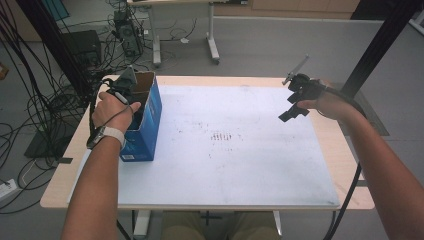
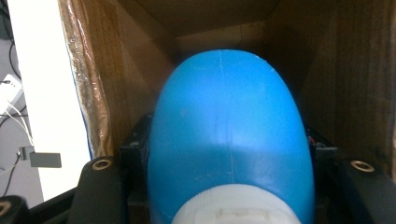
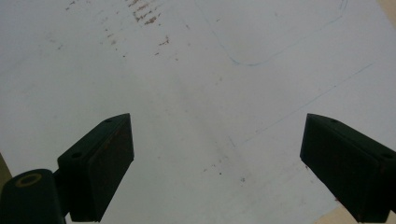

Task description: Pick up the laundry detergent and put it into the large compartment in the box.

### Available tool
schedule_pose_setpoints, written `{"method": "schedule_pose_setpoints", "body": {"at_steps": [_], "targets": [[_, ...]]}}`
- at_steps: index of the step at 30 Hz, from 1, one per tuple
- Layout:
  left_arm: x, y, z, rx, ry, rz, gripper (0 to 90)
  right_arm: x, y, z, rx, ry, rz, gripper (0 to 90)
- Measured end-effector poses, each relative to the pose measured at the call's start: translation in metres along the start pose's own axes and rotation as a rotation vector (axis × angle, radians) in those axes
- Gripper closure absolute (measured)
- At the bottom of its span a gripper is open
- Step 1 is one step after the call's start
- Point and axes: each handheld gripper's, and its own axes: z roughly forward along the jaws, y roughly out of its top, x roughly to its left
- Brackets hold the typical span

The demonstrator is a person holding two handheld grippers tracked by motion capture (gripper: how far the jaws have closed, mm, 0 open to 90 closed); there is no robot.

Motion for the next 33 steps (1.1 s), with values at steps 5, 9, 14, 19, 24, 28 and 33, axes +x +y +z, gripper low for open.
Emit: {"method": "schedule_pose_setpoints", "body": {"at_steps": [5,9,14,19,24,28,33], "targets": [[-0.0002,0.0001,-0.0001,0.001,0.0,0.002,38.0,0.0002,0.0,0.0004,0.0,0.001,0.0,9.8],[-0.0001,-0.0001,0.0,0.0,-0.001,0.003,38.0,0.0001,0.0002,0.0002,-0.001,0.0,-0.002,9.8],[-0.0002,0.0,0.0,0.0,-0.001,0.005,38.0,0.0004,0.0004,0.0002,0.001,0.0,-0.002,9.8],[0.0005,-0.0009,-0.0001,-0.007,-0.004,0.004,38.0,0.0004,-0.0002,-0.0003,-0.001,-0.001,-0.002,9.8],[0.0012,-0.0014,-0.0001,-0.011,-0.008,0.005,37.9,0.0002,-0.001,-0.0001,0.0,-0.001,-0.001,9.8],[0.0012,-0.0013,-0.0006,-0.018,-0.023,0.004,36.2,0.0006,-0.0011,0.0009,0.003,0.001,-0.002,9.8],[-0.0005,-0.0009,-0.0014,-0.013,-0.04,0.011,28.6,0.001,-0.0002,0.0008,0.003,0.0,-0.003,9.8]]}}
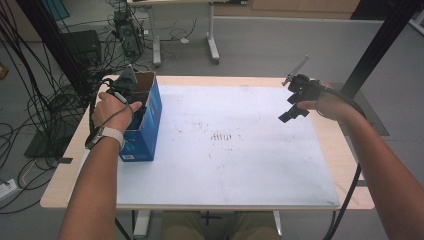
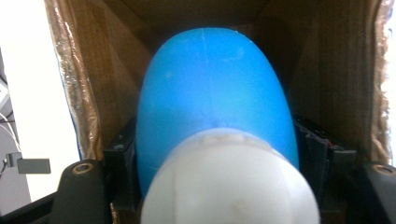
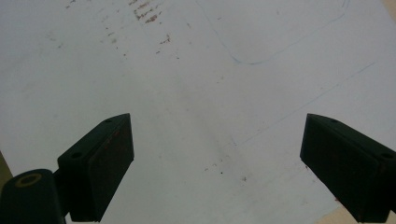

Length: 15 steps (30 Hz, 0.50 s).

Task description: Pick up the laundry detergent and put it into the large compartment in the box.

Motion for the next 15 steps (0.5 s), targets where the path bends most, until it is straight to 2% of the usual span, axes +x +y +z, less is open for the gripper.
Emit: {"method": "schedule_pose_setpoints", "body": {"at_steps": [15], "targets": [[0.0008,-0.0027,-0.0073,-0.016,-0.012,0.017,27.8,0.0033,0.0034,-0.0004,-0.001,0.0,-0.01,9.8]]}}
